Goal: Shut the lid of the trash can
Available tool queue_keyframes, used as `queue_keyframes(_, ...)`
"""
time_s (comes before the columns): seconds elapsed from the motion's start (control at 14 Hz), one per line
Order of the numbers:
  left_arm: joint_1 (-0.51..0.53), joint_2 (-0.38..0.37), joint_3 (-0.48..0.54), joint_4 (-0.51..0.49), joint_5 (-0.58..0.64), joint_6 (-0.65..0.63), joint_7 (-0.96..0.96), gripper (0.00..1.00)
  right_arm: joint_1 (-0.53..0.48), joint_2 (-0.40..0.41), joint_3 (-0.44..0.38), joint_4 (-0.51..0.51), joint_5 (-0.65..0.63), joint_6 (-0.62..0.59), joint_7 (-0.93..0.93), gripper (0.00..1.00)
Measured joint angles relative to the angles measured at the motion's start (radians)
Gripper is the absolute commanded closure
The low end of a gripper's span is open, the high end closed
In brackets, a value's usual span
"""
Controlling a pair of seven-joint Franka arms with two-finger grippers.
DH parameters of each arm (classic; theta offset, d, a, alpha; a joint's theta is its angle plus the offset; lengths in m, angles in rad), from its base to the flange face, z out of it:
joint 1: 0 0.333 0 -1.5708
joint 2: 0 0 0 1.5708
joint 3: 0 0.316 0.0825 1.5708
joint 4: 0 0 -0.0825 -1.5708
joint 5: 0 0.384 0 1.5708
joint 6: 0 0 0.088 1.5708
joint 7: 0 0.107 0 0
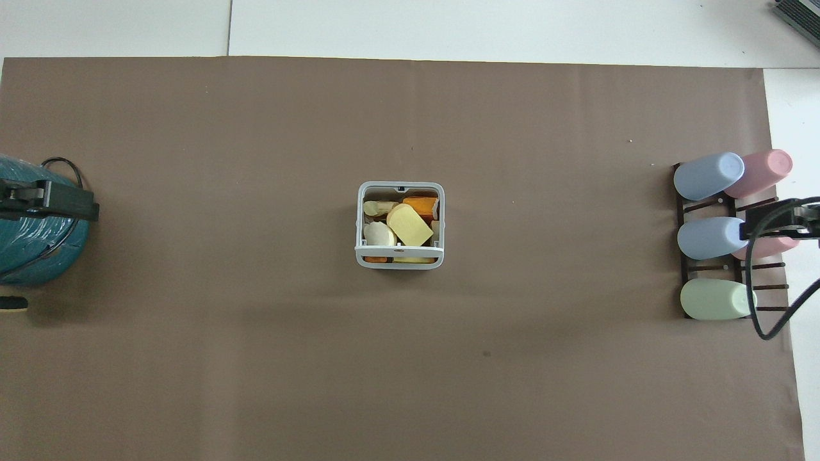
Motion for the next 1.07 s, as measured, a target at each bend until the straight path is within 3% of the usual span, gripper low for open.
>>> queue_keyframes(0.64,-0.025,-0.004,-0.021,-0.004,0.0,0.026,0.0,0.0,0.0,-0.034,0.0,0.002,0.0,0.0,0.0,0.0)
queue_keyframes(0.79,-0.066,-0.004,-0.025,-0.01,0.0,0.052,-0.008,0.59,0.0,-0.035,0.0,0.002,0.0,0.0,0.0,0.0)
queue_keyframes(0.86,-0.089,-0.004,-0.027,-0.013,0.0,0.061,-0.014,0.8,0.0,-0.035,0.0,0.002,0.0,0.0,0.0,0.0)
queue_keyframes(0.93,-0.119,-0.004,-0.028,-0.016,0.0,0.074,-0.018,0.93,0.0,-0.037,0.0,0.002,0.0,0.0,0.0,0.0)
queue_keyframes(1.07,-0.182,-0.005,-0.031,-0.029,0.0,0.111,-0.024,0.96,0.0,-0.038,0.0,0.002,0.0,0.0,0.0,0.0)
